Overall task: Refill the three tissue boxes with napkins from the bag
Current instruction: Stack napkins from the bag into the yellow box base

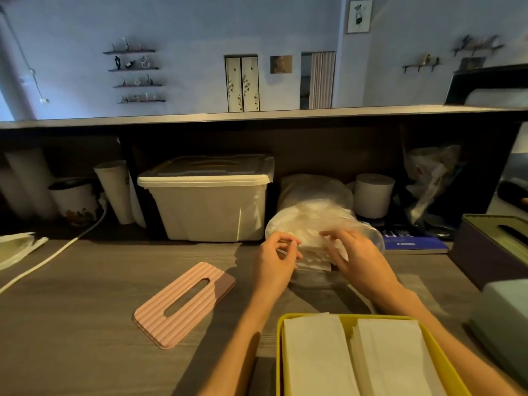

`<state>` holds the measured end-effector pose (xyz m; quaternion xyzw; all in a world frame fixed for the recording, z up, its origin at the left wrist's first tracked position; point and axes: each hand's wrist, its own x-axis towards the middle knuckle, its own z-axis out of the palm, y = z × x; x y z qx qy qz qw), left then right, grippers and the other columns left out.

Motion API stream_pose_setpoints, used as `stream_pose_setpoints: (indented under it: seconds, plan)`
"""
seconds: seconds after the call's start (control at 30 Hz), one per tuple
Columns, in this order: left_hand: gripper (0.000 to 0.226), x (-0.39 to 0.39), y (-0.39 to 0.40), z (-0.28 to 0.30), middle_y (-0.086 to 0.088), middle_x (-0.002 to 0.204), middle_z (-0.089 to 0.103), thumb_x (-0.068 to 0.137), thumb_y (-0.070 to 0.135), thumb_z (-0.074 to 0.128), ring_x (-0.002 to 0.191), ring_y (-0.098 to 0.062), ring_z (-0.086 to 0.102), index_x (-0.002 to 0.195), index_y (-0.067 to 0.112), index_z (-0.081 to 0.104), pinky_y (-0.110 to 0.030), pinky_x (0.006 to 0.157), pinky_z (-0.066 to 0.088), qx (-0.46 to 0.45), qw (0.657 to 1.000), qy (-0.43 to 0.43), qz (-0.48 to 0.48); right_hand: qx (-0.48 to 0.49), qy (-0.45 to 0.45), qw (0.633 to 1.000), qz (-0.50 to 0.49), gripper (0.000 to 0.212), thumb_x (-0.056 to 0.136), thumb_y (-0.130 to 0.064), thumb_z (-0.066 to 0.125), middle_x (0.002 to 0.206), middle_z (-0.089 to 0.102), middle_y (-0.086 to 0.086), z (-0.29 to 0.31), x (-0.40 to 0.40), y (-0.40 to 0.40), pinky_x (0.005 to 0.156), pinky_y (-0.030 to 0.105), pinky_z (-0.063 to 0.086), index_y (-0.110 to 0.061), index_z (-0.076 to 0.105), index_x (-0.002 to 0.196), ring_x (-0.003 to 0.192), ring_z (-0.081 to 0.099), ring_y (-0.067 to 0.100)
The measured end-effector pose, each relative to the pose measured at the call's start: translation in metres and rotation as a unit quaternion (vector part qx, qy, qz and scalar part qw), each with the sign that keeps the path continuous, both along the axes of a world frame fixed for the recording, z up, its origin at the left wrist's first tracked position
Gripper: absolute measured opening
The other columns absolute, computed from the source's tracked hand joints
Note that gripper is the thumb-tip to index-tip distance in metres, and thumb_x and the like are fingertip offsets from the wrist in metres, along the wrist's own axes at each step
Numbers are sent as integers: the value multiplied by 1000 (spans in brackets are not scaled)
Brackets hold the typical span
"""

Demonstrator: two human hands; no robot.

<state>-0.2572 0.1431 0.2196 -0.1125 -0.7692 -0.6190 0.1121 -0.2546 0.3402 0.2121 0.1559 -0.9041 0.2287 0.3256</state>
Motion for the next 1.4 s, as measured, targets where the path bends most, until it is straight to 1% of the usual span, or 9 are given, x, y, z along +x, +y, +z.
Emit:
stream_pose_setpoints:
  seconds: [0.17,0.33,0.57,0.77,0.97,1.1,1.2,1.33,1.4]
  plan:
    - [7,1,-1,1,1,79,71,99,14,61,65,-11,66,97,17,68,-28,61,57,11,1000,5,14,53,-15,998,-32,35,92,-27,75,129,67,3,-8,-12,1,103,46,49,-23,71,126,121,60,26]
    - [12,-2,-2,-1,9,74,71,98,17,63,70,-18,68,91,26,67,-45,70,59,21,999,3,45,28,21,999,-30,20,91,-17,74,117,75,7,-12,-18,0,101,47,49,-18,79,111,112,66,30]
    - [16,-3,-5,0,12,105,66,97,10,62,92,6,59,107,23,65,-9,74,49,-20,996,70,54,9,79,997,19,27,99,-26,61,124,69,3,2,0,5,104,42,48,-19,72,123,120,59,20]
    - [14,5,-3,12,11,113,65,101,27,58,101,-4,63,114,31,64,-22,87,55,44,999,0,3,-236,-18,970,51,23,102,-23,58,109,64,-25,27,31,-6,82,6,49,-36,63,120,104,59,-14]
    - [56,19,1,26,0,119,71,77,63,62,109,-18,69,122,30,61,-34,94,55,152,969,-135,-142,-446,-177,874,82,16,102,-35,58,104,74,-9,44,36,-8,74,22,59,-34,70,112,99,70,4]
    - [45,24,-1,23,1,121,67,75,42,74,112,-12,63,116,27,60,-28,90,56,163,949,-177,-205,-481,-245,832,131,21,102,-32,60,103,76,-6,48,39,-11,77,28,63,-26,72,118,101,73,13]
    - [40,24,1,18,7,116,71,84,25,76,106,-6,66,120,31,58,-21,84,53,156,941,-197,-228,-443,-232,854,145,23,102,-39,56,110,73,-5,44,41,-11,89,36,61,-31,72,117,106,70,18]
    - [48,27,2,18,5,122,72,90,26,70,117,-13,65,135,32,54,-38,104,50,149,940,-200,-232,-392,-225,880,147,36,100,-55,49,107,74,-7,47,43,-14,89,34,60,-32,70,118,103,71,13]
    - [42,31,4,19,-1,119,73,96,24,63,115,-20,67,137,28,54,-38,95,55,185,923,-223,-253,-345,-175,913,131,29,98,-47,59,109,74,-12,46,43,-15,86,30,61,-30,70,119,103,69,5]
